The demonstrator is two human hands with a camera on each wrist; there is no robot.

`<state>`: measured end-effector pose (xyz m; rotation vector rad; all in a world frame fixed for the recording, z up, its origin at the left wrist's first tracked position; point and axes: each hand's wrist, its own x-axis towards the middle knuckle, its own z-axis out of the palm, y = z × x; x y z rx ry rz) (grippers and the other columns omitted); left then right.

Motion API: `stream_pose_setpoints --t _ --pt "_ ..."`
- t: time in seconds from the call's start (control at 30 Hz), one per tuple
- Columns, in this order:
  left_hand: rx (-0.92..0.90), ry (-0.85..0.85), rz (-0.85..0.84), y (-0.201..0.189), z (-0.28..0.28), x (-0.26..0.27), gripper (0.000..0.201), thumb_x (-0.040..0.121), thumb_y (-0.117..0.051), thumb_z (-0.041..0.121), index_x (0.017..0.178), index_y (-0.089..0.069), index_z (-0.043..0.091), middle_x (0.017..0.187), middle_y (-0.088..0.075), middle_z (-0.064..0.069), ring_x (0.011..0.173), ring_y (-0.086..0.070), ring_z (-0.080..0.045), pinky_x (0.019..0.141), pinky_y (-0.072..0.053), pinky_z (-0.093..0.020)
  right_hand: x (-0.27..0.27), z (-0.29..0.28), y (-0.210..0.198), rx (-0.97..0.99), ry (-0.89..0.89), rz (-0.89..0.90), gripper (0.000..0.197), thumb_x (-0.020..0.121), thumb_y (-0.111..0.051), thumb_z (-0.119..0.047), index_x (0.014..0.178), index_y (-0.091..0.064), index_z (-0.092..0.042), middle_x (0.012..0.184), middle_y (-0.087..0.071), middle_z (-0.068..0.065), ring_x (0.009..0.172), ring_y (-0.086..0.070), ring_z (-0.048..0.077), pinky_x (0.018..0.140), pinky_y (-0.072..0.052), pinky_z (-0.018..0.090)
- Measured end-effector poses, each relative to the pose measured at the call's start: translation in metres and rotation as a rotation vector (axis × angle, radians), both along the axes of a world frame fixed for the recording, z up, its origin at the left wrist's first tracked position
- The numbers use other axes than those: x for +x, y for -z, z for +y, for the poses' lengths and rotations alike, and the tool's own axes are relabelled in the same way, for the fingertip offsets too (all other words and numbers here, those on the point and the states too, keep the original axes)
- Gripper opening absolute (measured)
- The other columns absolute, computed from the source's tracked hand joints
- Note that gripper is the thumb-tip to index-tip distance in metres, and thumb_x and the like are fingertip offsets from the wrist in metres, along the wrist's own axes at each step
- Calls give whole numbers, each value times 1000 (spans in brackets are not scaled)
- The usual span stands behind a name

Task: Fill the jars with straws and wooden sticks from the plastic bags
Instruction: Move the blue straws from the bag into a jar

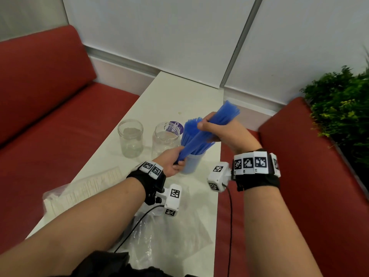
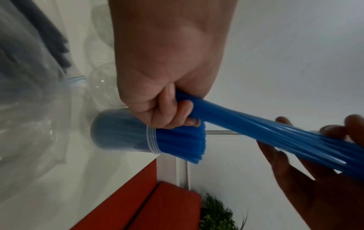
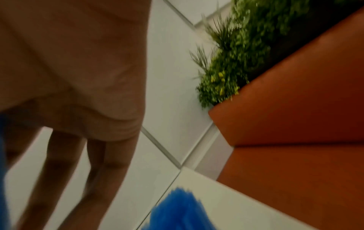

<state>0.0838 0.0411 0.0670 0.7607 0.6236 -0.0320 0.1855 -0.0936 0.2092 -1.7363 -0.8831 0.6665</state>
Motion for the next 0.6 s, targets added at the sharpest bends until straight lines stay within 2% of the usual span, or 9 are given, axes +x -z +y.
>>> stream_pose_setpoints --t 0.1,0.17,0.23,0.27,0.33,0.37,0.4,0.5,0.6 --pt "141 -28 6 4 -1 15 15 100 -46 22 94 -55 11 61 -48 -3 39 -41 -11 33 -22 -16 23 -4 0 -84 -21 89 15 81 -83 -20 88 -71 -12 99 -72 22 93 -75 33 72 -62 33" --pt "313 -51 69 8 -4 26 24 100 -47 22 109 -60 5 73 -61 -9 46 -55 -17 40 -36 -20 34 -2 6 -110 5 102 15 79 -84 -19 87 -72 -13 98 -71 22 94 -73 38 74 -63 35" --pt "599 -29 113 12 -5 34 25 100 -45 17 114 -62 5 97 -67 -14 61 -64 -23 46 -47 -25 44 2 13 -148 37 89 13 79 -83 -19 84 -72 -16 91 -73 14 93 -74 39 80 -63 40" --pt "791 7 120 15 -4 35 25 100 -44 14 113 -64 6 103 -67 -14 70 -65 -25 53 -51 -28 50 4 15 -157 55 81 11 80 -83 -18 83 -72 -16 90 -74 12 91 -74 38 82 -63 42" --pt "1158 108 129 23 -1 33 28 98 -43 8 112 -67 5 107 -67 -13 89 -64 -28 74 -51 -30 59 11 19 -138 104 58 10 82 -80 -14 81 -70 -15 85 -72 9 86 -75 32 78 -64 39" --pt "1289 153 123 27 0 32 29 96 -43 5 111 -68 4 107 -67 -12 96 -62 -28 81 -48 -28 63 14 20 -121 137 39 10 83 -79 -12 80 -69 -14 83 -71 9 82 -74 30 76 -64 38" --pt "1374 181 103 31 0 31 28 95 -43 4 107 -69 2 104 -67 -11 97 -61 -27 82 -44 -26 65 18 21 -103 172 20 10 84 -78 -10 81 -69 -13 84 -69 11 80 -72 29 74 -64 37" --pt "1434 184 52 37 -1 31 20 95 -47 4 90 -66 5 89 -60 -4 86 -55 -20 72 -35 -19 67 29 28 -65 260 -17 10 87 -75 -7 84 -66 -8 86 -67 16 76 -71 26 67 -63 33" --pt "1479 191 48 36 2 34 20 94 -48 4 86 -67 2 87 -63 -9 84 -57 -24 73 -43 -27 58 39 45 -73 318 -35 7 87 -74 -3 83 -67 -6 83 -68 10 71 -70 22 66 -64 35"
